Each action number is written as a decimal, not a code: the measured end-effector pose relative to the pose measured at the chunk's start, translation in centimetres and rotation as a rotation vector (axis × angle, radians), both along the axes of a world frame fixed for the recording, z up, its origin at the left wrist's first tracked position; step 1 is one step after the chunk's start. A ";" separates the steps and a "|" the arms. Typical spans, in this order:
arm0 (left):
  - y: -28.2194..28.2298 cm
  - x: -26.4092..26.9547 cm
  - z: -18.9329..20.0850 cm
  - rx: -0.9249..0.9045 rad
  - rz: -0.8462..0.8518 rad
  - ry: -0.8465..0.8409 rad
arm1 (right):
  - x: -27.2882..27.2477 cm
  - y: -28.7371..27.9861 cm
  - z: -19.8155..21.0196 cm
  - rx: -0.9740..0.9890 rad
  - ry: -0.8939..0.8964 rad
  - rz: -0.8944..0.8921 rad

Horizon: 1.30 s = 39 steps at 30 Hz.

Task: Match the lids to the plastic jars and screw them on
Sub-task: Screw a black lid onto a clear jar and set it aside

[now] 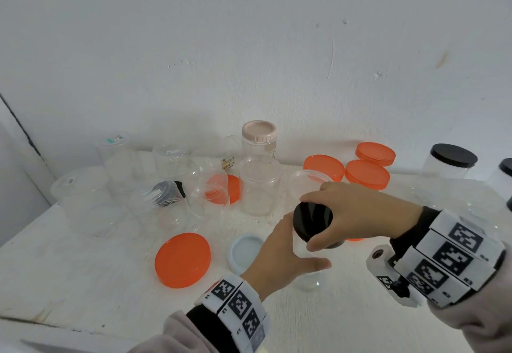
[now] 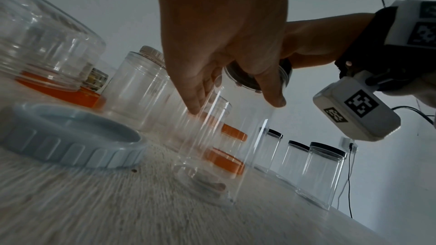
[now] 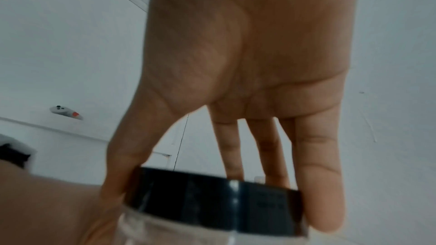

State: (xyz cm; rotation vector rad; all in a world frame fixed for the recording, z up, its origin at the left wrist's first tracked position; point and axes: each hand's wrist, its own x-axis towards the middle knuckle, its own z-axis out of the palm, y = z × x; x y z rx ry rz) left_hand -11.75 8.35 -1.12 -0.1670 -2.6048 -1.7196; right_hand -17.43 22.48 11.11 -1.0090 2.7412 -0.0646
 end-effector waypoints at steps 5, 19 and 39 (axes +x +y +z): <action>0.0 0.1 -0.2 0.032 0.020 0.005 | 0.9 0.1 -1.0 -0.076 0.061 -0.069; -2.5 -0.8 1.3 -0.148 -0.188 -0.047 | 3.4 0.3 -5.9 -0.485 0.022 -0.311; -17.1 -10.1 4.2 -0.988 0.397 -0.204 | 3.6 10.9 -6.8 -0.876 0.035 -0.585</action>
